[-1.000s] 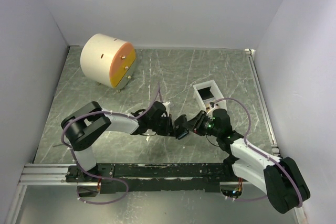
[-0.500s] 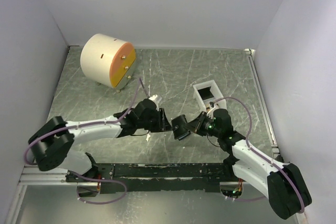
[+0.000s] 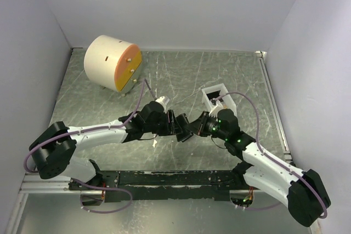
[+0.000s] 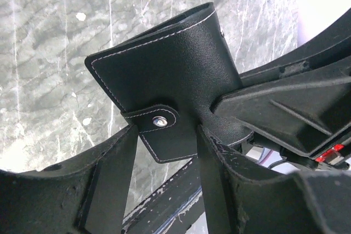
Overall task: Put the credit cards into the card holder
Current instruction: Open the card holder at the center of the board.
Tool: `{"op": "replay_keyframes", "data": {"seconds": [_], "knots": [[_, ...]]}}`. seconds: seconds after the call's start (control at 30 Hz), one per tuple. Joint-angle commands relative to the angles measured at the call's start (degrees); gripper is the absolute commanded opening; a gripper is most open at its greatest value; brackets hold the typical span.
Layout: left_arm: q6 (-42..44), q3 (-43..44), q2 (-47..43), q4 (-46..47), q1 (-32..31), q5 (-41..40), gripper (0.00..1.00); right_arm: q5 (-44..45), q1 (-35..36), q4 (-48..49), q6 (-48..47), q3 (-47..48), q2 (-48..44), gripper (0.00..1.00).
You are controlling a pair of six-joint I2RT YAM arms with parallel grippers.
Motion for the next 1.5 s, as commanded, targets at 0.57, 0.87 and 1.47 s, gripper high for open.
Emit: {"op": "replay_keyframes", "data": {"seconds": [0.57,0.87,1.47], "knots": [[2.9,3.9,1.3,-8.8,-0.3,-11.3,0.44,2.9,6.7,4.2,-0.4,2.1,1.1,0.04],[3.3,4.7,3.0,-11.0,-0.3,-13.3,0.35,3.1,8.1,5.2,-0.6,2.6,2.3,0.04],[2.8,5.0,1.0,-16.8,-0.2,-15.7,0.07,5.2,8.4,5.0,0.6,1.0,4.1,0.07]]}}
